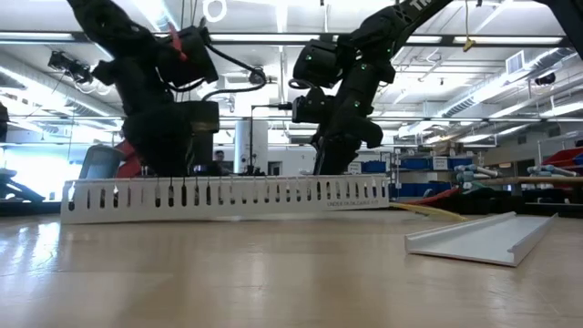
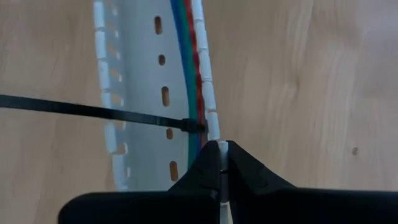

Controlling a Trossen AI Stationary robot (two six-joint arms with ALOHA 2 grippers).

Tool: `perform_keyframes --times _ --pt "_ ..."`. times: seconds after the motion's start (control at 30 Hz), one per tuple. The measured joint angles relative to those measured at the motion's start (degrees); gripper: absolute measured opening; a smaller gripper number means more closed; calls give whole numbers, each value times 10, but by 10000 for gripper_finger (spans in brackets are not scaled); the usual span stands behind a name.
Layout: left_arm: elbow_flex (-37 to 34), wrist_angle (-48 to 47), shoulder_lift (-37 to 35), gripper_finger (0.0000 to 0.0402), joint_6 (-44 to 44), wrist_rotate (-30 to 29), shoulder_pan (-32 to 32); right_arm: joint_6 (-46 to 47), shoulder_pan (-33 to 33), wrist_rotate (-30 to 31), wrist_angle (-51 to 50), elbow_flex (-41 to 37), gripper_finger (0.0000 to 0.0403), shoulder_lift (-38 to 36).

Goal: Ziptie cables
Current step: Put the zip-tied cables into the white cable duct

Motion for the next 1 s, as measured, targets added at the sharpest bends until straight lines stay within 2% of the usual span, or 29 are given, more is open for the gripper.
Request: perform_keyframes --times 0.23,0.37,0.67,0.87,1.0 --pt "9 -90 -7 62 -19 -37 -25 1 -10 3 -5 0 2 0" --pt "5 -84 -12 52 -31 -36 -41 1 -11 4 -6 0 2 0" --pt "4 32 -6 49 -16 -54 -45 14 -13 14 -15 0 2 0" --pt "4 38 -3 49 -16 -55 -45 23 -13 17 -18 0 2 0" --pt "5 9 -3 49 -15 -64 -45 26 -11 25 -18 0 2 0"
